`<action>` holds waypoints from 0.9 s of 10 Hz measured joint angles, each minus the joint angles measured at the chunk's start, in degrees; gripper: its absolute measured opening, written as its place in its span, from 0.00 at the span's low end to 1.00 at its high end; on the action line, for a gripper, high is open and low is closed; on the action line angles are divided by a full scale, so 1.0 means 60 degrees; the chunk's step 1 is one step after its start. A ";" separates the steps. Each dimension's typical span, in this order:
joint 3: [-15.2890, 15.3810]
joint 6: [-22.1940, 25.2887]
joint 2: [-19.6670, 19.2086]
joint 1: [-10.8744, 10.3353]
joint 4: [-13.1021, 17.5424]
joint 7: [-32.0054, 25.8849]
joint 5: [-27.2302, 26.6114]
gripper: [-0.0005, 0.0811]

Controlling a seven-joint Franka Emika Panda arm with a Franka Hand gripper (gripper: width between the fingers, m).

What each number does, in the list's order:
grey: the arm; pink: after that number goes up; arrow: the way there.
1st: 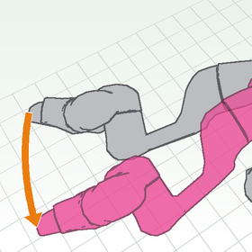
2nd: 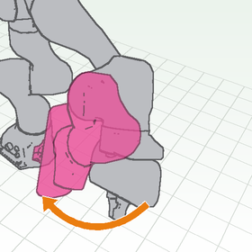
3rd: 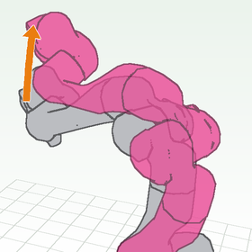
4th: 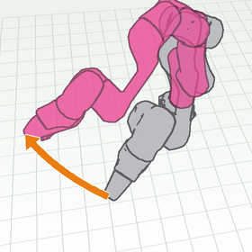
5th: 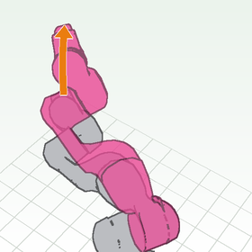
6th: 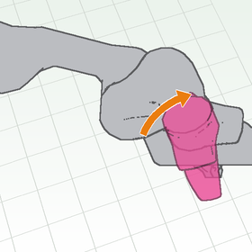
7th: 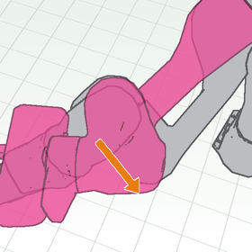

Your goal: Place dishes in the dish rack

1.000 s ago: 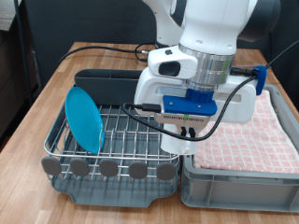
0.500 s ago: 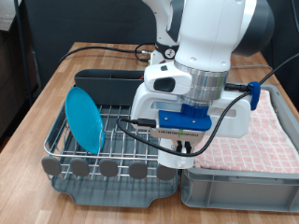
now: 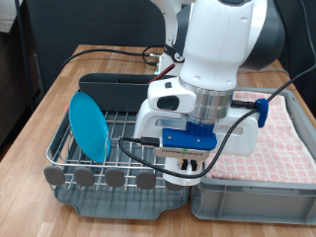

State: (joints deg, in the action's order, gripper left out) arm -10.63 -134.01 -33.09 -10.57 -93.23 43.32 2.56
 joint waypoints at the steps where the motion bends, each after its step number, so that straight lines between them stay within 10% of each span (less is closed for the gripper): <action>1: 0.0005 -0.0015 -0.0072 0.0029 0.0012 -0.0014 -0.0043 0.09; 7: 0.0121 -0.0119 -0.0588 0.0294 0.0368 -0.0226 -0.0210 0.09; 9: 0.0201 -0.0096 -0.0722 0.0411 0.0488 -0.0370 -0.0289 0.40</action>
State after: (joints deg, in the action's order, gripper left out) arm -9.42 -134.59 -37.42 -8.10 -90.30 41.10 0.83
